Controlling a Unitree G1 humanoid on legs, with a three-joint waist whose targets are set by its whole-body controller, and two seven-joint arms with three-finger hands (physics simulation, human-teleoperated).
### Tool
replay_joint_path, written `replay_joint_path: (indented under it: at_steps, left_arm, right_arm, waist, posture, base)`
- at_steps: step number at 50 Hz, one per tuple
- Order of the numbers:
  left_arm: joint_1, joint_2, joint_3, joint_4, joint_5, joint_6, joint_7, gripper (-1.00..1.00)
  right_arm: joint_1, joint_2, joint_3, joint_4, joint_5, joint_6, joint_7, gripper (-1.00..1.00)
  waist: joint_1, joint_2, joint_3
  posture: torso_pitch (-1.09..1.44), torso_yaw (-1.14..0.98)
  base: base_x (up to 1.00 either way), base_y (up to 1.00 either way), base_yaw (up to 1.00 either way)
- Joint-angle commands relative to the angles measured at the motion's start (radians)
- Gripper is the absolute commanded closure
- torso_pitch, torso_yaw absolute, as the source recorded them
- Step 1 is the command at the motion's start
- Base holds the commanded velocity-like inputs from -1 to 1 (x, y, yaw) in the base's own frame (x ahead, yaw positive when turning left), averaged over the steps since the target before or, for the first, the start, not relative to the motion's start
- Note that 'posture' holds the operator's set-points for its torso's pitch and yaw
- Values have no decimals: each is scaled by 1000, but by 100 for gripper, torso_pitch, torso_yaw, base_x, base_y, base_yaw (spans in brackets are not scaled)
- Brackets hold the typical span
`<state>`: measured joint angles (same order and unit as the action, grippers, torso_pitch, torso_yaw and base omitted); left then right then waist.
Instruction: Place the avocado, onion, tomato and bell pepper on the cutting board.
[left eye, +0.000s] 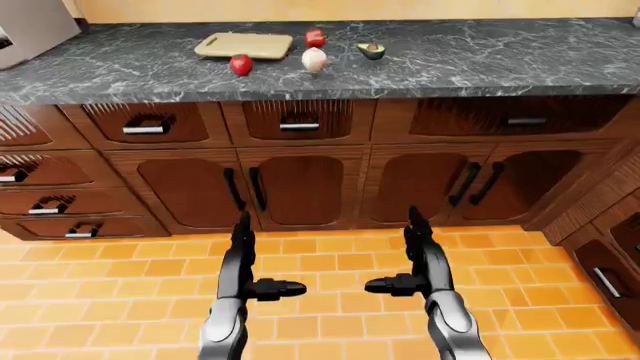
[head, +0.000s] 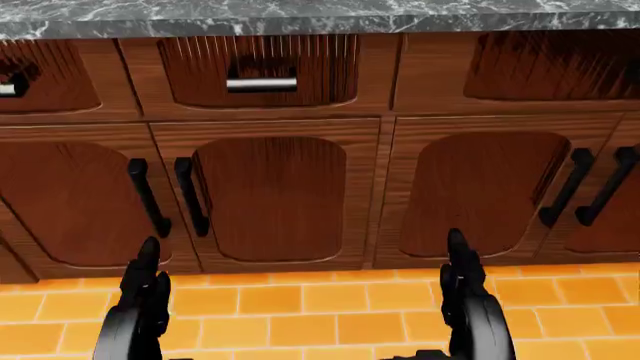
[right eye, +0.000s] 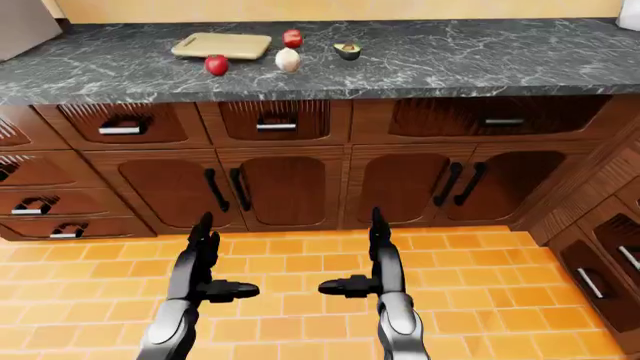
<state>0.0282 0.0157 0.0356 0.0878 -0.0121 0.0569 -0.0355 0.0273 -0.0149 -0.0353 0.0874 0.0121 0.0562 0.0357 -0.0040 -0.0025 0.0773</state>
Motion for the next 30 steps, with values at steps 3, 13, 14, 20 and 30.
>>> replay_joint_path:
  at_steps: [3,13,14,20,30]
  left_arm:
    - [-30,6,3,-156,4,-3,10,-100]
    - [-113,18,-1,-377,52,245,4,-100]
    - [-122,21,-6,-405,59,274,-2,-100]
    - [-237,45,20,-558,76,474,-20,-100]
    - [-470,95,46,-540,63,586,-20,-100]
  right_arm:
    - [-59,-2,-8,-124,16,-25,-18,-100]
    - [-146,-13,11,-372,-8,206,-6,-100]
    - [-156,-14,6,-404,-5,240,-6,-100]
    - [-293,-53,-32,-560,2,442,1,-100]
    - [-493,-110,-98,-589,55,550,-43,-100]
  waist:
    - [9,-1,-63]
    - [10,-3,-84]
    - [10,-2,-86]
    - [10,-4,-92]
    - [7,5,-87]
  posture:
    - [0,0]
    - [0,0]
    - [0,0]
    - [0,0]
    - [0,0]
  base:
    - [0,0,0]
    - [0,0,0]
    - [0,0,0]
    - [0,0,0]
    - [5,4,0]
